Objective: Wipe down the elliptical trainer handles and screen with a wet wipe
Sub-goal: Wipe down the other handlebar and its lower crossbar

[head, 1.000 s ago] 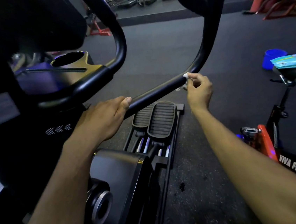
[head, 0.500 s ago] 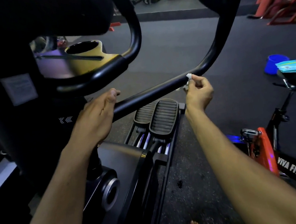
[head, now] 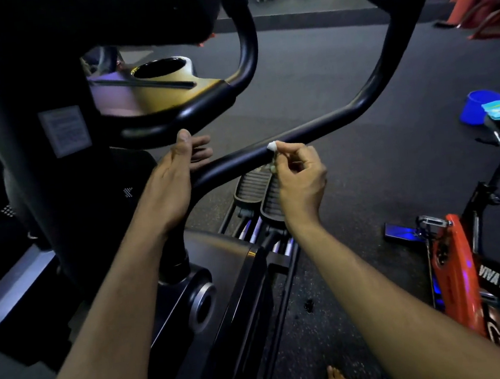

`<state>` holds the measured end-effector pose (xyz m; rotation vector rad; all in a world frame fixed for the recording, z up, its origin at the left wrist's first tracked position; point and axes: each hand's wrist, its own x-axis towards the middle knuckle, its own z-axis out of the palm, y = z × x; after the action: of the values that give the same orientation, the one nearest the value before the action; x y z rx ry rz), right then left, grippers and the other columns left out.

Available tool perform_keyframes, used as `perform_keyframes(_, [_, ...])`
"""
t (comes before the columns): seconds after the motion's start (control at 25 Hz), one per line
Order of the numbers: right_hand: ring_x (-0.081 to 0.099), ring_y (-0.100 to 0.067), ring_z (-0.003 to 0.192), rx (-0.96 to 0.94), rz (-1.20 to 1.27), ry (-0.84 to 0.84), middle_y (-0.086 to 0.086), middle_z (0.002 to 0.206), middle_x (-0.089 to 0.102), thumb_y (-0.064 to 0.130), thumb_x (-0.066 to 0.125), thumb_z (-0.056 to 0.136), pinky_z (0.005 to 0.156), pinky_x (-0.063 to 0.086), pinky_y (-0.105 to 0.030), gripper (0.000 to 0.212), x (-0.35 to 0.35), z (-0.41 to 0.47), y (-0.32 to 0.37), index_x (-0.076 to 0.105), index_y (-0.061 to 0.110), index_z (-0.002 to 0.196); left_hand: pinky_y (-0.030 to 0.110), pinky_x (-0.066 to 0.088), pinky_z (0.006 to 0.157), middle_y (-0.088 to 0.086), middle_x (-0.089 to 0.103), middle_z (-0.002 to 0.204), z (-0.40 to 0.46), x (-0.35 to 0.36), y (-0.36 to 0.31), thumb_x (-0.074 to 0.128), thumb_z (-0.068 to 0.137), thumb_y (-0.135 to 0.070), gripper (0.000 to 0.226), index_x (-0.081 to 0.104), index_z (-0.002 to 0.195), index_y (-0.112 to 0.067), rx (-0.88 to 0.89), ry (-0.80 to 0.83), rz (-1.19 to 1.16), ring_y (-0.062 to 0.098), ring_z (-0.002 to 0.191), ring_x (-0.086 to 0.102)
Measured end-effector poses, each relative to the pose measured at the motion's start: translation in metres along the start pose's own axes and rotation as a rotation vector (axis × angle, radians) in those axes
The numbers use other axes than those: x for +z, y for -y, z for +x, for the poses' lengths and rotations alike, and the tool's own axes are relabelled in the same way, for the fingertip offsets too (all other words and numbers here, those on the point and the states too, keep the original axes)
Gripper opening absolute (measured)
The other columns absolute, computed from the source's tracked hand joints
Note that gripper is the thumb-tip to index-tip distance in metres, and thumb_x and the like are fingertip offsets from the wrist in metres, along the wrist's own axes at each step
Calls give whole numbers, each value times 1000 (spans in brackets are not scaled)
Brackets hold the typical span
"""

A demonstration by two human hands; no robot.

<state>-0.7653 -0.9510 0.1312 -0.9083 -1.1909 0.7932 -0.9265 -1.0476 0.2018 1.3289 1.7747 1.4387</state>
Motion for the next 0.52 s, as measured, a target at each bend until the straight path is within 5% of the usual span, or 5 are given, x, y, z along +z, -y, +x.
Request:
perform_keyframes(0.2, [68,-23,92,38,178,178,-5,99,68,7,66,94,80,58,-51,17,27,-61,24,71,23,98,38,48,113,0,74,123,-10,3,0,25,99,-64,62,70,120,-28,49,-122,-89,7,116,70])
perform_keyframes(0.36, [67,-12,98,-85,155,342,-3,101,67,-1,66,94,83,55,-26,11,36,-105,40,70,7,100,32,52,102,6,78,118,-38,3,-1,22,113,-45,56,69,116,-14,51,-436,-442,16,114,73])
perform_keyframes(0.52, [64,-9,93,-232,102,530,-1,94,66,-7,68,88,82,51,-22,15,33,-118,31,72,5,95,33,52,104,9,77,118,-60,6,12,20,115,-40,56,64,121,-4,2,-606,-569,18,113,73])
